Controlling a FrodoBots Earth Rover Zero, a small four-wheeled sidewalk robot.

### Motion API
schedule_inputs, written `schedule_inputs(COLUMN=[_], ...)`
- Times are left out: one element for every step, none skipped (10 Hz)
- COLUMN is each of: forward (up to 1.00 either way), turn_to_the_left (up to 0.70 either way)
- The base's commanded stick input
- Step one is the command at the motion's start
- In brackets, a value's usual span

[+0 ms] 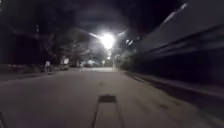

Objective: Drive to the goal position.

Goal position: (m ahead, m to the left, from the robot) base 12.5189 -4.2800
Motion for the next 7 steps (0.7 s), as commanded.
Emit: schedule_inputs(forward=[0.70, 0.70, 0.70, 0.70, 0.70, 0.70, 0.70], turn_to_the_left=[0.00, 0.00, 0.00, 0.00, 0.00, 0.00, 0.00])
